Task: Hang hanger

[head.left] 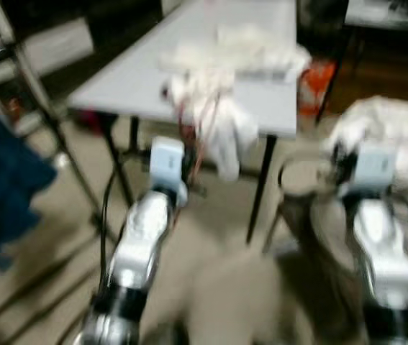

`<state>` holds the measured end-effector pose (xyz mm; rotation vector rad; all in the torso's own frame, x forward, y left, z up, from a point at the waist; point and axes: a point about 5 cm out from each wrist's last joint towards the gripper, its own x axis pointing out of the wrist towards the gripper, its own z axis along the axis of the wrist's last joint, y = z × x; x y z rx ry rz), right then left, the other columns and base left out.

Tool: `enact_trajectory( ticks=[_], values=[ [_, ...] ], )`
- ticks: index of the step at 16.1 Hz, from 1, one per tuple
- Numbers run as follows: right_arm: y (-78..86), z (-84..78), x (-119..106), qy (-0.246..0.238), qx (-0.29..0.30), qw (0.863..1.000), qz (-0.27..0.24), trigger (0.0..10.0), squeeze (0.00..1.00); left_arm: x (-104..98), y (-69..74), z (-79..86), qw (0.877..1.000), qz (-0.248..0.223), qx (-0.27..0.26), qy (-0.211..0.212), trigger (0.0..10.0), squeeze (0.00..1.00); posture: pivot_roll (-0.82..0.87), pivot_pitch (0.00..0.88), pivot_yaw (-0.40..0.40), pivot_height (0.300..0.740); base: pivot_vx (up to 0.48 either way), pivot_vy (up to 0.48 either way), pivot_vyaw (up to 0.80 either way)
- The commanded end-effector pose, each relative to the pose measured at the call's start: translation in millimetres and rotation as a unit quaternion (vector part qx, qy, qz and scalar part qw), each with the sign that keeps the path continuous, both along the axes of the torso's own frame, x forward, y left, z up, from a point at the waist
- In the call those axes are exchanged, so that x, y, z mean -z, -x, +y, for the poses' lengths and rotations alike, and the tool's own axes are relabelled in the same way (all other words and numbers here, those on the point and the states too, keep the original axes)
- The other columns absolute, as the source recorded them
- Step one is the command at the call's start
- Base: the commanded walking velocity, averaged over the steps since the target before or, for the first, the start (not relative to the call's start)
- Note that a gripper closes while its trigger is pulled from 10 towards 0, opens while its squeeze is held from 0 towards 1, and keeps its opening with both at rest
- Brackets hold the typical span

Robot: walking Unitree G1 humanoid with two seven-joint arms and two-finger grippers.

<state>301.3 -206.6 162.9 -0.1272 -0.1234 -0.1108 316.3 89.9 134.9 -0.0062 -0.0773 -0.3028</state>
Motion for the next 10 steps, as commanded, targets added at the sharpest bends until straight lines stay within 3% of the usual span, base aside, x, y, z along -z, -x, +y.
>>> enact_trajectory(
  ticks=[1, 5, 7, 10],
  values=[
    [0.5, 6.1, 1, -0.001, -0.013, 1.0, 0.0, 10.0, 0.0, 0, -0.7, 4.0, 1.0, -0.002, -0.008, -0.005, 10.0, 0.0, -0.14, 0.0, 0.107, 0.74, 0.0, 0.0, 0.0],
    [-2.2, 2.3, -9, 0.002, -0.014, 1.0, -0.014, 10.0, 0.0, 0, -0.5, 3.8, 1.0, -0.002, -0.008, -0.008, 10.0, 0.0, -0.14, 0.0, 0.11, 0.74, 0.0, 0.0, 0.0],
    [-5.3, 4.0, -15, 0.007, -0.031, 0.999, -0.021, 10.0, 0.0, 2, -0.3, 3.8, 1.0, -0.001, -0.007, -0.01, 10.0, 0.0, -0.14, 0.0, 0.109, 0.74, 0.0, 0.0, 0.67],
    [-7.3, 26.5, -35, -0.015, -0.096, 0.993, -0.062, 10.0, 0.0, 0, 0.0, 5.6, 1.0, -0.008, -0.008, -0.013, 10.0, 0.0, -0.13, 0.0, 0.105, 0.74, 0.0, 0.0, 0.65]
  ],
)
